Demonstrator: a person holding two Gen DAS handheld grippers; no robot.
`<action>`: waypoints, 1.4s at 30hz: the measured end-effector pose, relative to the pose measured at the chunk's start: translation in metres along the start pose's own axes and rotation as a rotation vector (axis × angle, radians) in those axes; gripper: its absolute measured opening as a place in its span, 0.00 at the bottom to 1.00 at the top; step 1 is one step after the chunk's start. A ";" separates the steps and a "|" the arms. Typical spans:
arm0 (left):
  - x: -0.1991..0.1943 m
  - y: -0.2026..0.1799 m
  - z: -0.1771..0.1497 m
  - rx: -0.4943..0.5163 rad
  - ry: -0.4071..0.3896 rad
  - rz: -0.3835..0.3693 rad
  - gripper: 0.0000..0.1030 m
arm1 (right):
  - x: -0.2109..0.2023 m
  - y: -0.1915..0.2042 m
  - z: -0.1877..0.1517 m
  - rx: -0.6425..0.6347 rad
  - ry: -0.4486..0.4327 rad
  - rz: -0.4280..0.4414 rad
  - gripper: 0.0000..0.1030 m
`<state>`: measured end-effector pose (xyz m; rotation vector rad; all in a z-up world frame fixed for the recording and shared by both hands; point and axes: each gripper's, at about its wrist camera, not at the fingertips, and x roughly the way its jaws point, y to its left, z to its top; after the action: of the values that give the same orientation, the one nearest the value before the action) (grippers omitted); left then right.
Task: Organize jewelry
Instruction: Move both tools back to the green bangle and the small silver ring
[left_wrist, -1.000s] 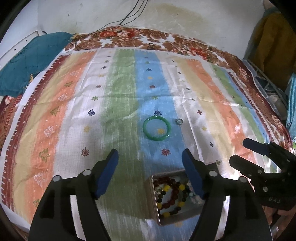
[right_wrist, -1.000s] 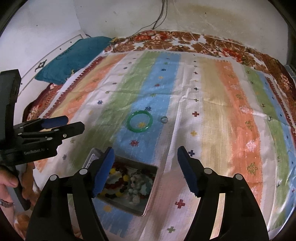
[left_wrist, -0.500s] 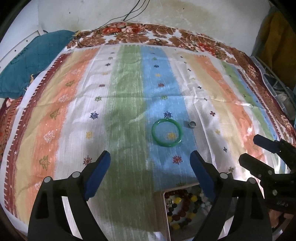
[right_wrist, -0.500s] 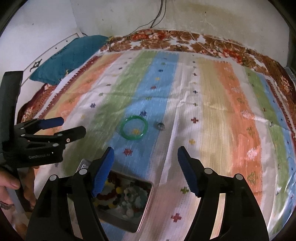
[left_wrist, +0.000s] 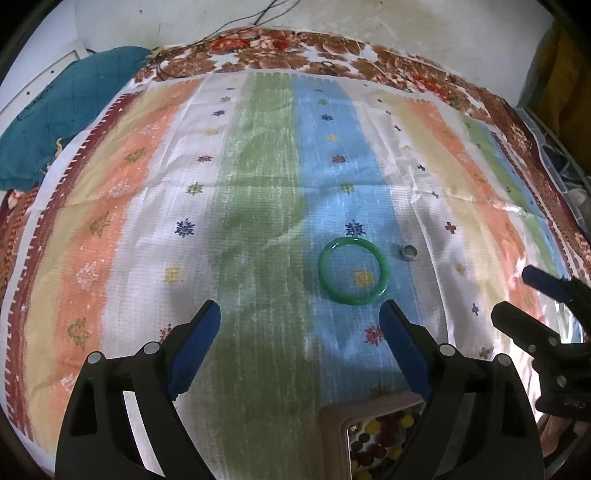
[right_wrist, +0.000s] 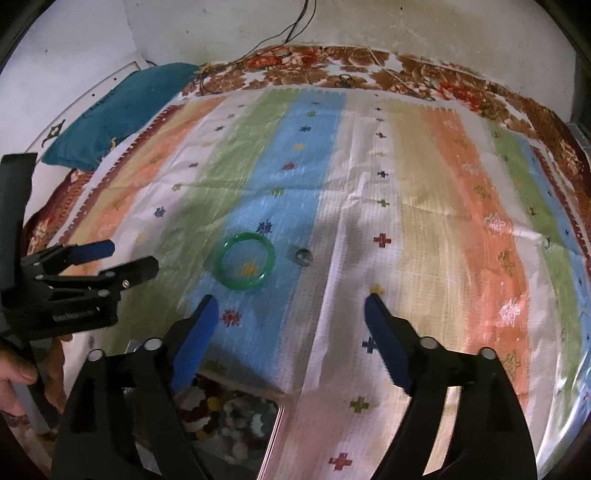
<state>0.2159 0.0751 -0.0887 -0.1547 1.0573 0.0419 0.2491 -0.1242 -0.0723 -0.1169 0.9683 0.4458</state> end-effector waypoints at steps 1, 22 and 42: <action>0.003 -0.002 0.001 0.012 0.002 0.005 0.84 | 0.001 0.000 0.000 -0.002 0.000 -0.002 0.84; 0.045 0.001 0.016 0.029 0.061 -0.002 0.84 | 0.036 -0.018 0.014 0.016 0.039 0.003 0.84; 0.089 0.007 0.025 0.058 0.122 0.025 0.84 | 0.076 -0.009 0.022 -0.200 0.035 -0.037 0.84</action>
<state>0.2802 0.0818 -0.1545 -0.0920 1.1816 0.0246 0.3067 -0.1024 -0.1224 -0.3234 0.9525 0.5077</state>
